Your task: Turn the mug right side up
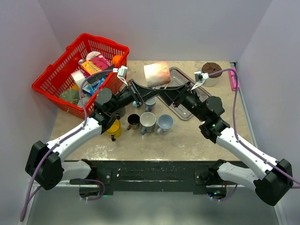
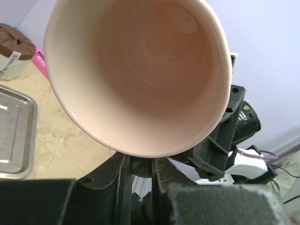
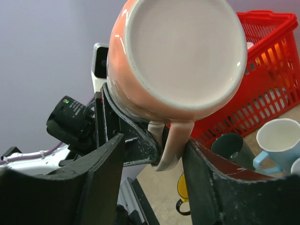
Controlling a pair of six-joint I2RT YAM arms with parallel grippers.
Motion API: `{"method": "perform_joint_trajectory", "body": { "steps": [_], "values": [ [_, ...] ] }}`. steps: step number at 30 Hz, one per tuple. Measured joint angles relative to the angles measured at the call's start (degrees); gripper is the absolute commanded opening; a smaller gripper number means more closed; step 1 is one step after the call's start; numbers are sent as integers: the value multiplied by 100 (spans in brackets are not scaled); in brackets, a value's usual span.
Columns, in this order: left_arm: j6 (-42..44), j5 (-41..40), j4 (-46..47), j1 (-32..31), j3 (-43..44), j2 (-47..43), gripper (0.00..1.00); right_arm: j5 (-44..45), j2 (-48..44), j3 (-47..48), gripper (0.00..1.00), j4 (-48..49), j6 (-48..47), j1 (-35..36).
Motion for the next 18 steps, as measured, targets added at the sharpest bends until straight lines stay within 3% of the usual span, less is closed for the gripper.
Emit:
{"method": "perform_joint_trajectory", "body": {
  "steps": [10, 13, 18],
  "values": [
    [719, -553, -997, 4, 44, 4, 0, 525, -173, 4, 78, -1064, -201, 37],
    [1132, -726, -1517, 9, 168, 35, 0, 986, -354, 44, 91, -1694, -278, 39],
    [2096, -907, -2688, -24, 837, 387, 0, 2100, -599, 363, 98, -3014, -651, 46]
  ]
}}
